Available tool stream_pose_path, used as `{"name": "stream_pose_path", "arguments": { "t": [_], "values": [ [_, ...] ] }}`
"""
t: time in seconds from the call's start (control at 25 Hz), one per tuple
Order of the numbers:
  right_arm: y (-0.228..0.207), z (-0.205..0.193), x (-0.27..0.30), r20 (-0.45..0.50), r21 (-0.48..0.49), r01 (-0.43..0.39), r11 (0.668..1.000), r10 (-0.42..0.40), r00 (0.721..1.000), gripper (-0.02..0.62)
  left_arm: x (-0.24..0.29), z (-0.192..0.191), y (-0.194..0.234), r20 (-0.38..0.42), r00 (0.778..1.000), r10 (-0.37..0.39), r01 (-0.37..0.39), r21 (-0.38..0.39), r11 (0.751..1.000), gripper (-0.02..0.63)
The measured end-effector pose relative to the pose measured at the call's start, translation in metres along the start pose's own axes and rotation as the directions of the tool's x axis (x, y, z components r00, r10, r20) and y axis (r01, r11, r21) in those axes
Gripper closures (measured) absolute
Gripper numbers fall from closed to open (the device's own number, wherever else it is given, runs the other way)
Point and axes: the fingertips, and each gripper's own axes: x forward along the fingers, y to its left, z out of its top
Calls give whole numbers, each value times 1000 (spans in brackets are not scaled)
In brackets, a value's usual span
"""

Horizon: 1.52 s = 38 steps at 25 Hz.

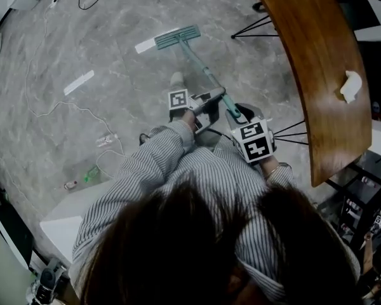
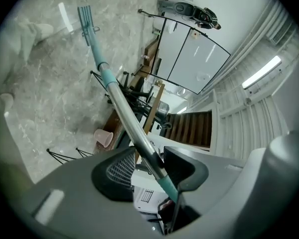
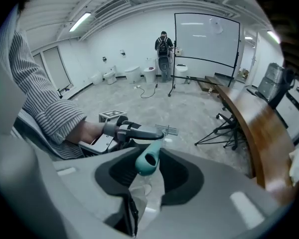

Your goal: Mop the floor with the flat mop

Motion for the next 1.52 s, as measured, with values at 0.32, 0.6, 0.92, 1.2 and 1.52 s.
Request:
{"name": "stream_pose_path", "arguments": {
  "t": [0.32,0.6,0.92,1.2,1.52],
  "values": [
    [-21,121,110,-3,54,-27,998,27,1000,472,5,167,-39,58,995,83,-83,-8,997,426],
    [-65,289,217,53,165,27,986,-36,998,480,26,353,-114,2,980,200,-199,78,977,417],
    [-118,469,312,80,111,55,992,-64,995,482,52,540,-201,158,984,87,-94,42,995,416],
    [-151,519,342,97,212,55,976,-77,992,483,77,601,-226,179,979,97,-111,71,991,414],
    [-156,517,344,91,222,74,972,-96,991,485,81,604,-224,180,981,75,-87,57,995,411]
  ]
}}
